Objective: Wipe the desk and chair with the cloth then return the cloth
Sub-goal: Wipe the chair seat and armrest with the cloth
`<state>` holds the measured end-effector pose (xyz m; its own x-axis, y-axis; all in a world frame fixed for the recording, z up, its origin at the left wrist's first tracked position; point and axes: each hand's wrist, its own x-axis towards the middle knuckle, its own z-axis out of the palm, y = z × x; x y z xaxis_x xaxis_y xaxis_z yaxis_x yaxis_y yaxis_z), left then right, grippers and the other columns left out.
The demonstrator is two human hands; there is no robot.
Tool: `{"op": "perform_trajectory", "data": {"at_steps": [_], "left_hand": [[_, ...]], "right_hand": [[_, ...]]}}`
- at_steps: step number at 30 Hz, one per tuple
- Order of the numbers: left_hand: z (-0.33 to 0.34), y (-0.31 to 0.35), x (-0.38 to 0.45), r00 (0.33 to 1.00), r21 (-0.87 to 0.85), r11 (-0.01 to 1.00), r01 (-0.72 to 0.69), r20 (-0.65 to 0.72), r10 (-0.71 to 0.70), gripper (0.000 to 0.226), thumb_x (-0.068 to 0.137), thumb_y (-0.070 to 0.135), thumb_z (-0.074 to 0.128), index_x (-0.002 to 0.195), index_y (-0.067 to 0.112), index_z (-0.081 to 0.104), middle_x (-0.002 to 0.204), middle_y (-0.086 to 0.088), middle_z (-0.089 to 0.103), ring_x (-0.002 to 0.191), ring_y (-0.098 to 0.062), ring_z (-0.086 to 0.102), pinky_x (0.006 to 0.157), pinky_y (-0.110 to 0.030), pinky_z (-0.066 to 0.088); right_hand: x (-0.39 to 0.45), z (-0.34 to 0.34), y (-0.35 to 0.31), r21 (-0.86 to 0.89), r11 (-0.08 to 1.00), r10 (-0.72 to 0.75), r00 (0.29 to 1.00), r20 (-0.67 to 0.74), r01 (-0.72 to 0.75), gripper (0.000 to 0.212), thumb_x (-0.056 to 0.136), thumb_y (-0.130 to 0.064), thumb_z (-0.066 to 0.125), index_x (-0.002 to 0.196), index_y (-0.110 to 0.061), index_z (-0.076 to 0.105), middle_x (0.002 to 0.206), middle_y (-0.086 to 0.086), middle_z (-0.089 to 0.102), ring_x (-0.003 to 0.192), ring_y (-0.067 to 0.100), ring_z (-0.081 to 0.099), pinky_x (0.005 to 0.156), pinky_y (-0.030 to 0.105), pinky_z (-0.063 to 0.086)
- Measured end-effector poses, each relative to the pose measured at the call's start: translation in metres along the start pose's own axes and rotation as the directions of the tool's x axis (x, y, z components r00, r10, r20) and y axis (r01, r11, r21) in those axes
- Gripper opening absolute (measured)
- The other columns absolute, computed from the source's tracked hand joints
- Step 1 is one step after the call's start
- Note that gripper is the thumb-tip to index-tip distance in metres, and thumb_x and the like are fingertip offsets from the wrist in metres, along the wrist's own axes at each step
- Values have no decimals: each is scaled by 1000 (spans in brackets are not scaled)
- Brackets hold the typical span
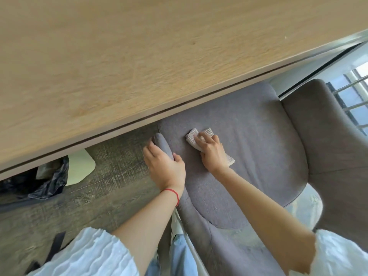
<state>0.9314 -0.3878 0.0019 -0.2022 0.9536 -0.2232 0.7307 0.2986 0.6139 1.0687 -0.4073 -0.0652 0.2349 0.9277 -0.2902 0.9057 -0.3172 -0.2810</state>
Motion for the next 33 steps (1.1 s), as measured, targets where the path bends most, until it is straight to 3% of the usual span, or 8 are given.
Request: {"op": "perform_trajectory", "data": {"at_steps": [2,6,15,19,21,29,31,33], "left_hand": [[-3,2,-2,1000,-12,1000,7,8,-7,65,73,10,66,131,2,37,131,-20,44,121,-38,44,93,-48,44],[-1,3,-1,1000,0,1000,12,-14,-12,64,73,10,66,130,1,38,130,-20,46,120,-37,45,96,-47,45],[-2,3,-2,1000,6,1000,8,-7,-8,64,72,10,67,129,1,39,129,-20,46,119,-39,45,94,-49,45],[-1,4,-1,1000,8,1000,3,-10,-3,65,73,10,67,130,1,38,130,-20,46,119,-38,45,92,-49,46],[1,2,0,1000,19,1000,0,-23,0,65,71,10,67,129,0,39,128,-20,47,117,-38,47,93,-49,47],[-2,2,-2,1000,19,1000,10,-6,-10,65,72,12,67,130,2,38,128,-19,46,119,-37,45,91,-51,48],[-2,4,-2,1000,-6,1000,7,0,-7,65,72,10,66,130,1,38,129,-20,46,118,-38,45,93,-52,47],[0,3,-1,1000,-8,1000,14,-15,-14,65,72,10,67,129,1,38,128,-20,46,117,-38,47,94,-51,47]], "right_hand": [[-5,-16,13,79,997,27,996,-81,-20,51,87,4,44,133,-18,52,140,11,44,117,34,39,90,46,46],[18,-30,21,347,893,394,872,-291,-287,56,84,12,44,132,-15,53,128,21,43,112,37,39,95,43,41],[-3,9,-12,252,967,-10,996,-94,33,52,87,3,43,133,-20,54,119,20,49,101,37,41,88,47,42],[20,-14,5,371,916,265,925,-274,-153,51,86,7,44,129,-17,57,121,22,46,107,38,39,96,46,41],[30,-5,-3,372,896,346,907,-239,-244,52,87,3,43,132,-20,53,126,21,43,111,37,38,97,44,40],[-14,-6,12,106,987,-131,990,58,124,50,90,0,42,135,-20,51,124,18,48,106,36,41,89,46,43],[0,-24,28,63,992,-108,994,-26,110,48,89,0,44,133,-19,53,122,19,48,108,37,41,88,48,45],[21,-29,31,108,988,132,974,-183,-114,50,90,1,44,135,-20,51,127,19,44,112,38,39,89,48,46]]}}
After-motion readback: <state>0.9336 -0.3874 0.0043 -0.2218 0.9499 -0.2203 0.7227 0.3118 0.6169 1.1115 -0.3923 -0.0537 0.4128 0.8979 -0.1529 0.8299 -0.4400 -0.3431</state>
